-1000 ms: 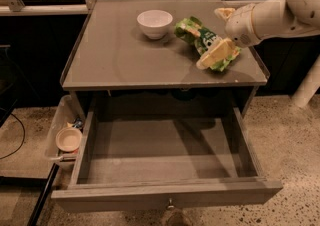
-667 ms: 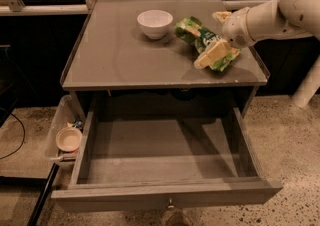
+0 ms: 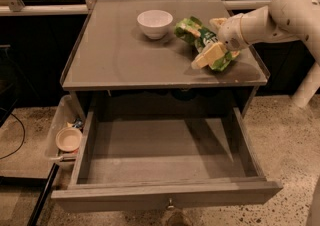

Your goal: Place green rice chip bag into top drawer

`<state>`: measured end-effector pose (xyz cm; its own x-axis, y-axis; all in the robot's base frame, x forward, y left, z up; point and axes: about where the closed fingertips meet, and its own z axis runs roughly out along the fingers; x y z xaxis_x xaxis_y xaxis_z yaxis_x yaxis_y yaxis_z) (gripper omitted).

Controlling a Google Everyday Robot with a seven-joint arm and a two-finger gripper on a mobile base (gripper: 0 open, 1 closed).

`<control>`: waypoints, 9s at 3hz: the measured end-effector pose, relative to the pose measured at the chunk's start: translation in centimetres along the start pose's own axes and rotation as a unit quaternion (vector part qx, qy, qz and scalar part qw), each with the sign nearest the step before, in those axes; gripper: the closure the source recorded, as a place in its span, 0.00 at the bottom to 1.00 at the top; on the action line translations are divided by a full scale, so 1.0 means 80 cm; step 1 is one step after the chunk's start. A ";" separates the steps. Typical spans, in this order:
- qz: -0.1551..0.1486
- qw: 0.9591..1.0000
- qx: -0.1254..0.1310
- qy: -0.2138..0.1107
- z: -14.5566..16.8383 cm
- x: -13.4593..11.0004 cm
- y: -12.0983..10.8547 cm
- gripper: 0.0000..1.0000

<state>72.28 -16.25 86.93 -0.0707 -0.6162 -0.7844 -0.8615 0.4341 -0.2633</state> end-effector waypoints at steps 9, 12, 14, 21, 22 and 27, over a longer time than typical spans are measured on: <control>-0.055 0.997 -0.042 -0.029 -0.044 -0.034 0.069 1.00; -0.132 0.986 -0.100 -0.028 -0.130 -0.006 0.146 1.00; -0.135 0.979 -0.144 0.042 -0.151 0.065 0.239 1.00; -0.098 0.991 -0.080 0.034 0.038 0.175 0.290 1.00; -0.116 0.988 -0.101 0.013 0.059 0.176 0.300 1.00; -0.127 0.980 -0.150 -0.007 0.078 0.177 0.316 0.07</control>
Offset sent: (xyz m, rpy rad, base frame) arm 0.0010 -0.0003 -0.0004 0.0011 -0.0001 -0.0003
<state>52.61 -9.92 65.65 0.1706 -0.6687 -0.7237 -0.9599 0.0532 -0.2754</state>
